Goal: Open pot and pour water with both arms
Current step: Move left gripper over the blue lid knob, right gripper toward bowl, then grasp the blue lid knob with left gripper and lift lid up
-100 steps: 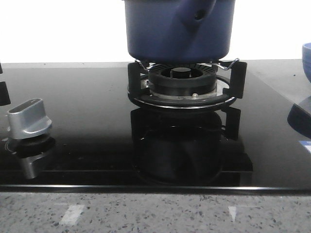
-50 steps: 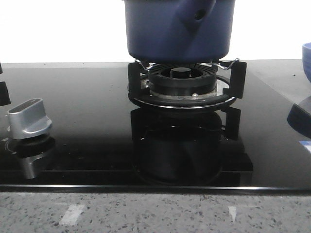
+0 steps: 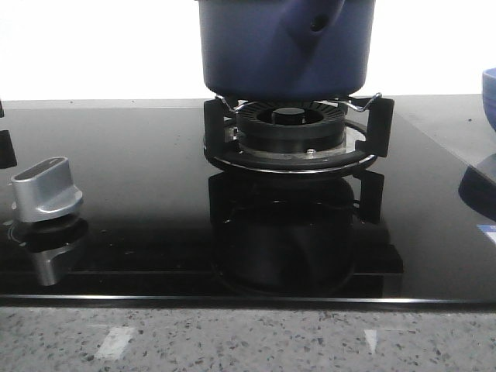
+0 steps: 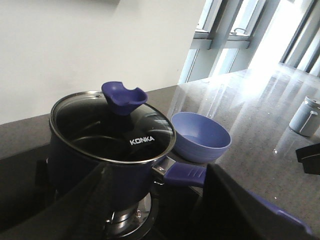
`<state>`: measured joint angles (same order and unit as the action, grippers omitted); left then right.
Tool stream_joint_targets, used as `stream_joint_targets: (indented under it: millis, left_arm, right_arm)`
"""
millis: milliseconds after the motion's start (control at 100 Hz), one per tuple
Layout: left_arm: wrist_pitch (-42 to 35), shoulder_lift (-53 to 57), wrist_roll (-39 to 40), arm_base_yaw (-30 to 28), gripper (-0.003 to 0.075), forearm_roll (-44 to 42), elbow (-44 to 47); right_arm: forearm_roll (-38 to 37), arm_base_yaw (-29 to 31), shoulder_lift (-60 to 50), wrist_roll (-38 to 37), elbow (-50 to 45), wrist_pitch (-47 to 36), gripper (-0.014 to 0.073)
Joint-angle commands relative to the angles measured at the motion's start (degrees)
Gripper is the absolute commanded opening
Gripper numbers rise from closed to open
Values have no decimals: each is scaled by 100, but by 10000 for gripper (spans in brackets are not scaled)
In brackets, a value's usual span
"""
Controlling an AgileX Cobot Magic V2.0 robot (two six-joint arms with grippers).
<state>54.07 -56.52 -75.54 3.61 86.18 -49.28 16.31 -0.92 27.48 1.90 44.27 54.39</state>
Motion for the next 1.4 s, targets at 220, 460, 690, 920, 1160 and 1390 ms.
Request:
stream_joint_targets:
  millis: [220,460,690,920,1160,1390]
  left_arm:
    - [-299,-1345,-727,827,358,435,-1091]
    - [-323,-2419,-839,1121,358,445,-1895]
    - [-323,-3113,-839,1211,358,384,-2615]
    - [-248,-3305,-839,1248,360,356,-2854]
    - [-610,-3305,-1698,1605,360,356,-2854]
    - [-1278,-3380,-2208,1880,360,344,-2854]
  right_arm:
    - [131,-16,81,60,190,-321,382]
    - [131,-16,81,60,190,-275,382]
    - [131,-16,81,60,190,-249,382]
    - [135,-16,81,60,190,-249,382]
    - [144,-16,81,60,190,-249,382]
    - [144,-16,81,60,190,-237,382]
